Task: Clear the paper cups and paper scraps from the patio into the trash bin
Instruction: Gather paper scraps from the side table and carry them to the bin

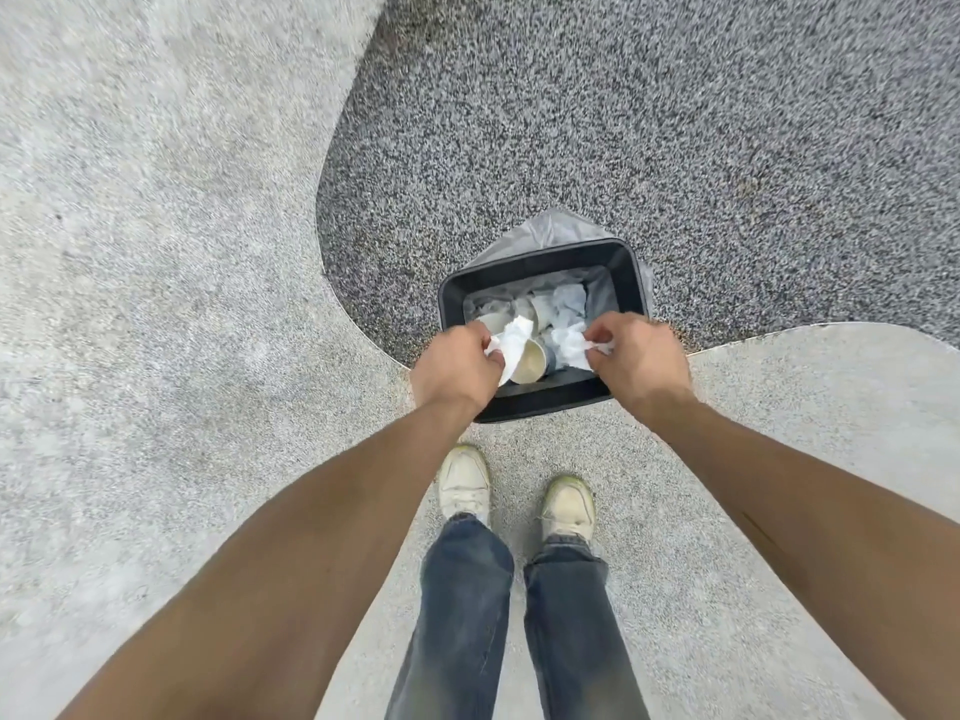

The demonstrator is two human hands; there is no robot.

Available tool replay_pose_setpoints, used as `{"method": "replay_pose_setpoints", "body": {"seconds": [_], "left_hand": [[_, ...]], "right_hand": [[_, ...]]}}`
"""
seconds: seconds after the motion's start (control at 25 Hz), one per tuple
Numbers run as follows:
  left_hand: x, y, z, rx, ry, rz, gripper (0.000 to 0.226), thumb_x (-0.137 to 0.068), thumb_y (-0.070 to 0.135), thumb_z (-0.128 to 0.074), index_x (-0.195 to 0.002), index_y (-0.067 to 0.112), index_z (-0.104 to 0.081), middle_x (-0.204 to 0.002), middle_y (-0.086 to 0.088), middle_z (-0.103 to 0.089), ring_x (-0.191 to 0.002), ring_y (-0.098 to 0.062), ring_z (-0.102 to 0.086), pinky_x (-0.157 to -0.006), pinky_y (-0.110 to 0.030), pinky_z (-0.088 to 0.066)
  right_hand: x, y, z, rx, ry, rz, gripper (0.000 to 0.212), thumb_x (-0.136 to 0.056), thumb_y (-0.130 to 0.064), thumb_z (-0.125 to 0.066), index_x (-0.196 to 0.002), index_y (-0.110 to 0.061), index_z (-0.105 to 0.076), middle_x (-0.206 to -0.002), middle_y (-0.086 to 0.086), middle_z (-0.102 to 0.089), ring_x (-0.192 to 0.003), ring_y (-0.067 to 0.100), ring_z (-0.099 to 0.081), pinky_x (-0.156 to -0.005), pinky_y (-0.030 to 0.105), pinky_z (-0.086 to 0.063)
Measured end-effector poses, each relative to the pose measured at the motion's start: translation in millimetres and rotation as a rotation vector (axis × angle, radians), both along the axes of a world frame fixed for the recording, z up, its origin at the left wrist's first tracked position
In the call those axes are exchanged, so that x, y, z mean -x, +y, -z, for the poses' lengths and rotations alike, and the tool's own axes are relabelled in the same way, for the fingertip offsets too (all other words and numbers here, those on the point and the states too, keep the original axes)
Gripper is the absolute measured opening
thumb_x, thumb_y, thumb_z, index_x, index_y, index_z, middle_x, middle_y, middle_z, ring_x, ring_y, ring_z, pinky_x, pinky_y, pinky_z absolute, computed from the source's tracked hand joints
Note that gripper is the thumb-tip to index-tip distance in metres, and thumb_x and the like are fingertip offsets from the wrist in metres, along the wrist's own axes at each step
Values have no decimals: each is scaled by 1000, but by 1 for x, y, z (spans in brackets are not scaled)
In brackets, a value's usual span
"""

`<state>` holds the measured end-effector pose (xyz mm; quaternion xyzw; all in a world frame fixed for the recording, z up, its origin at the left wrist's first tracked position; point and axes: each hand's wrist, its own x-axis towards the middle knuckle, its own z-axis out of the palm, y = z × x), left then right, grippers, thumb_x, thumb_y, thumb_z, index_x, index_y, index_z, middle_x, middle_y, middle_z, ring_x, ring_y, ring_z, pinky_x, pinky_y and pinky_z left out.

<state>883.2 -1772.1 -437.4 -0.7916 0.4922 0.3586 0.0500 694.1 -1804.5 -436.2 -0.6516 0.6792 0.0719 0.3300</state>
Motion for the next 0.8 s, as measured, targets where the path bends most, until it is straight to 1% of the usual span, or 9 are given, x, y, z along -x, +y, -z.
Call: {"method": "replay_pose_setpoints", "body": {"seconds": [0.08, 0.2, 0.28, 0.36, 0.4, 0.52, 0.64, 0.72, 0.8], "left_hand": [[-2, -4, 7, -14, -18, -1, 25, -90, 38, -59, -112, 27, -64, -100, -1, -71, -87, -25, -66, -66, -31, -53], [-8, -3, -2, -24, -5, -1, 33, -90, 41, -59, -120, 27, -59, -108, 0, -70, -93, -24, -66, -76, -37, -57], [-11, -4, -20, -13, 14, 4, 31, -91, 40, -58, -119, 27, -58, -109, 3, -69, -92, -22, -67, -76, -39, -58], [-13, -6, -45, 36, 29, 27, 30, -91, 39, -58, -119, 28, -58, -110, 4, -67, -93, -20, -66, -76, -39, -58], [-13, -7, -61, 71, 34, 51, 31, -91, 40, -58, -120, 29, -58, -113, 5, -65, -96, -19, -64, -77, -38, -57], [-8, -11, -126, 200, 64, 158, 35, -91, 41, -60, -124, 29, -55, -116, 7, -58, -100, -14, -60, -78, -35, -57], [1, -19, -212, 316, 41, 346, 47, -90, 48, -57, -134, 31, -49, -125, 9, -55, -113, -12, -53, -91, -38, -53], [9, -27, -273, 370, -31, 506, 55, -90, 56, -51, -140, 36, -41, -142, 8, -45, -128, -12, -43, -107, -46, -39], [20, -35, -339, 396, -61, 572, 62, -89, 64, -45, -144, 41, -31, -154, 8, -29, -139, -14, -29, -114, -50, -22]], "right_hand": [[2, -2, 6, -10, -10, 12, 29, -85, -21, -68, -114, -25, -63, -111, 3, -67, -80, 20, -65, -75, 31, -56], [6, -4, -6, 2, -11, -44, 42, -86, -24, -66, -126, -29, -56, -115, 3, -67, -85, 21, -67, -76, 36, -58], [10, -7, -24, 42, 26, -86, 47, -86, -28, -64, -131, -33, -50, -117, 1, -65, -80, 20, -64, -66, 32, -56], [15, -11, -48, 90, 47, -109, 50, -85, -33, -65, -132, -36, -47, -119, 0, -64, -77, 18, -59, -58, 26, -48], [19, -13, -64, 103, 41, -114, 51, -85, -37, -65, -132, -38, -45, -122, -1, -62, -83, 17, -59, -60, 27, -49], [33, -15, -132, 204, 12, -137, 55, -83, -47, -64, -134, -38, -43, -132, -7, -56, -111, 17, -55, -81, 37, -50], [52, -17, -220, 333, 28, -181, 59, -81, -55, -61, -135, -38, -42, -138, -10, -50, -128, 14, -42, -100, 45, -38], [67, -20, -282, 383, 76, -215, 63, -82, -61, -56, -138, -39, -38, -146, -10, -41, -138, 16, -29, -107, 49, -29], [84, -21, -346, 439, 107, -212, 65, -82, -66, -50, -140, -40, -35, -151, -9, -35, -143, 17, -21, -110, 50, -24]]}}
